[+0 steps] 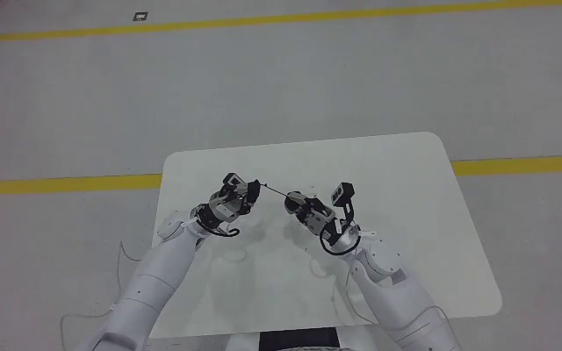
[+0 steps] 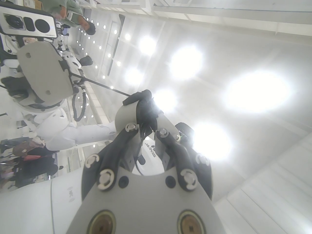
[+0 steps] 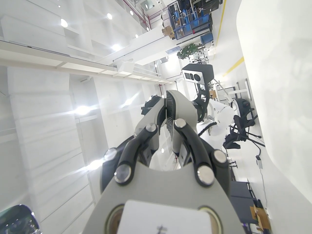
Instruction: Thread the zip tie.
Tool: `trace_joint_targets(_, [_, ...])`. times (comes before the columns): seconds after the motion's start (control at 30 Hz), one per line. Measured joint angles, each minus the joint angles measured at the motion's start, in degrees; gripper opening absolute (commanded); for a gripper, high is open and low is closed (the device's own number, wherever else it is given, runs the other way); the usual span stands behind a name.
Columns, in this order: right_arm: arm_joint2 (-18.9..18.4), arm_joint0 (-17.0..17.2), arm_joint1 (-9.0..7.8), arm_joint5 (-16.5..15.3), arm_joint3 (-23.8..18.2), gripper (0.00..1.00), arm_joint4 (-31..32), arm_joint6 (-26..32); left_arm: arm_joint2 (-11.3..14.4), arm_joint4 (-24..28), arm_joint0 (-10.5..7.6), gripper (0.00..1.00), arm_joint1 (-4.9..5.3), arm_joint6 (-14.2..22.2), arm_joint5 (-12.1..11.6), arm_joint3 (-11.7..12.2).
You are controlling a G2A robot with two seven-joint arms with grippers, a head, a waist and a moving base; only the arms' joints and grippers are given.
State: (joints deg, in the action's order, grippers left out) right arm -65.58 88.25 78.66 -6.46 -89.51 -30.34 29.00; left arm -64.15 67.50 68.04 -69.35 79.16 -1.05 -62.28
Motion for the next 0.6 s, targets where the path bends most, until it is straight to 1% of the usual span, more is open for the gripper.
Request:
trace_joint_targets(0.43, [0.17, -0.23, -0.24, -0.2, 0.65, 0.0, -0.1, -0.6, 0.0, 0.0, 0.0, 0.0, 0.0, 0.0, 0.0, 0.0])
trace_joint_targets(0.47, [0.18, -0.23, -0.27, -0.24, 0.64, 0.18, -0.14, -0.56, 0.0, 0.0, 0.0, 0.0, 0.0, 0.0, 0.0, 0.0])
trace_joint_targets(0.5, [0.18, -0.22, -0.29, -0.24, 0.64, 1.0, -0.19, -0.51, 0.0, 0.0, 0.0, 0.0, 0.0, 0.0, 0.0, 0.0])
trace_joint_targets(0.6, [-0.03, -0.14, -0.32, -0.37, 0.8, 1.0, -1.07, -0.7, 0.0, 0.0, 0.0, 0.0, 0.0, 0.0, 0.0, 0.0])
